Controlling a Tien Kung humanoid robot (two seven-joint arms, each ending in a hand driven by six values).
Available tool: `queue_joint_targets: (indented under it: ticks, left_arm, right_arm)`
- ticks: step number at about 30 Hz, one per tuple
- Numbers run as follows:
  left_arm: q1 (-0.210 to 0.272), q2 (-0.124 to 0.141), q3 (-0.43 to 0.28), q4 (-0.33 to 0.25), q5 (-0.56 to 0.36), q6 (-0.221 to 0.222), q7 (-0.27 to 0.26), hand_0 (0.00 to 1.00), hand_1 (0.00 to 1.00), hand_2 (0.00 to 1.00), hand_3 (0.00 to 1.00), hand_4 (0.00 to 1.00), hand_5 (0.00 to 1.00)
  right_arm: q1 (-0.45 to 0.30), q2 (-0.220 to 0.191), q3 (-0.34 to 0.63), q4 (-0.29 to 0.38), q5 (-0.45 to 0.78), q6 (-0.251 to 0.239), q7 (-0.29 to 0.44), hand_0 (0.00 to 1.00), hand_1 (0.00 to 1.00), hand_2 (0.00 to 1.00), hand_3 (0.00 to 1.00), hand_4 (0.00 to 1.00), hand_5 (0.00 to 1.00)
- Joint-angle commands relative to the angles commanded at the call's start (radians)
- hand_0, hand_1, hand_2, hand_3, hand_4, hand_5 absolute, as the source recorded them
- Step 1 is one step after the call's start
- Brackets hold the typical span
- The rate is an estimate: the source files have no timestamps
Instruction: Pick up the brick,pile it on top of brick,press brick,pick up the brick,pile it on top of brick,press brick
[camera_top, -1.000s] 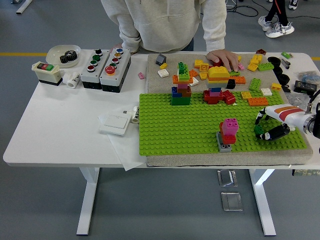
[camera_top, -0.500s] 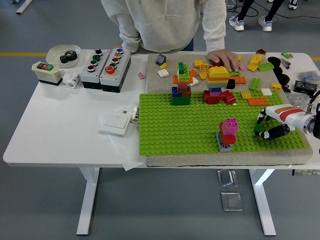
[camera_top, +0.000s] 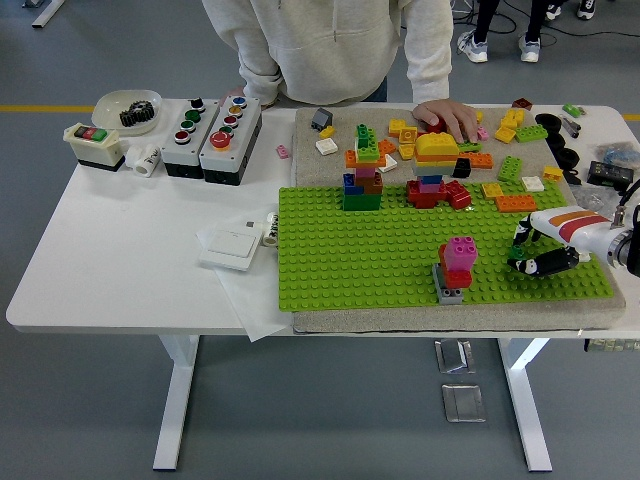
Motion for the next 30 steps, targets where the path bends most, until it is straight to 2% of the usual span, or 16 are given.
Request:
queue_joint_targets:
  ticks: [7, 8, 26, 30]
  left_arm:
    - [0.0, 0.0, -0.005, 0.0, 0.004, -0.001, 0.0, 0.792, 0.713, 0.603, 0.532, 0.523, 0.508]
    - [0.0, 0.0, -0.005, 0.0, 0.004, -0.001, 0.0, 0.793, 0.714, 0.604, 0.532, 0.524, 0.508]
    - [-0.002, 0.0, -0.012, 0.0, 0.008, -0.001, -0.001, 0.792, 0.714, 0.604, 0.534, 0.523, 0.509]
    - [-0.002, 0.0, -0.014, 0.0, 0.011, -0.001, 0.0, 0.792, 0.714, 0.604, 0.534, 0.523, 0.509]
  right_arm:
    - [0.002, -0.011, 0.008, 0.01, -0.004, -0.007, 0.006, 0.585, 0.602, 0.649, 0.539, 0.684, 0.509]
    - [0.002, -0.013, 0.01, 0.01, -0.004, -0.008, 0.007, 0.505, 0.537, 0.604, 0.514, 0.657, 0.522]
    - [-0.004, -0.038, 0.065, 0.044, -0.009, -0.029, 0.013, 0.468, 0.52, 0.593, 0.507, 0.633, 0.525]
    - [-0.009, -0.048, 0.073, 0.063, -0.002, -0.009, 0.007, 0.468, 0.52, 0.593, 0.507, 0.633, 0.525]
